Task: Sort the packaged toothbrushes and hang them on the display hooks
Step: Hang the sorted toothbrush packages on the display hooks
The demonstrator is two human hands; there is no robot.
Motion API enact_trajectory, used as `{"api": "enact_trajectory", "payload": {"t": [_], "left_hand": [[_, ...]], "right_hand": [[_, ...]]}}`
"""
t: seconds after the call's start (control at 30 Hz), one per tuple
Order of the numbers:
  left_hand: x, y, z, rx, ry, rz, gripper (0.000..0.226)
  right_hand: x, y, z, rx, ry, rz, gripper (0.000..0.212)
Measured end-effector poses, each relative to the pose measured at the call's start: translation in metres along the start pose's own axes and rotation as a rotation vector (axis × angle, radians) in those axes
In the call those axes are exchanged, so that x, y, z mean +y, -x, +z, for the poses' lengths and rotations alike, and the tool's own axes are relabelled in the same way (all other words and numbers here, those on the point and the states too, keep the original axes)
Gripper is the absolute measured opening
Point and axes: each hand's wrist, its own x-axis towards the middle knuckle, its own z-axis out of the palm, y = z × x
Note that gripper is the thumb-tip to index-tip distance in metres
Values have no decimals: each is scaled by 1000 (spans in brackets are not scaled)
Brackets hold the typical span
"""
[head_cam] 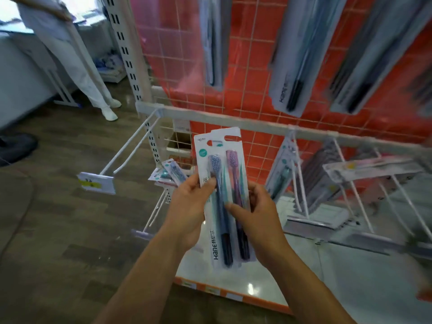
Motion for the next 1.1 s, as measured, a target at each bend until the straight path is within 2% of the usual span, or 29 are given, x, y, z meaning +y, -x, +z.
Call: {"api": "enact_trajectory", "payload": {"t": [0.23, 0.53, 0.63, 0.83, 1.1], "left_hand": [[36, 9, 47, -53, 2, 7, 24], [56, 14, 101, -225, -138, 40, 22], [58, 18, 118, -215, -126, 24, 19], [70, 23, 146, -180, -104, 44, 17], [86, 32, 158, -160, -88, 78, 19]], "right_hand": [[-42, 2, -21, 180, -42, -80, 33], [-75, 15, -59, 382, -111, -142, 30], [-78, 20, -70, 418, -149, -154, 29], [-87, 19, -93, 424, -158, -182, 6], [-103, 15, -120, 340, -250, -158, 14]]}}
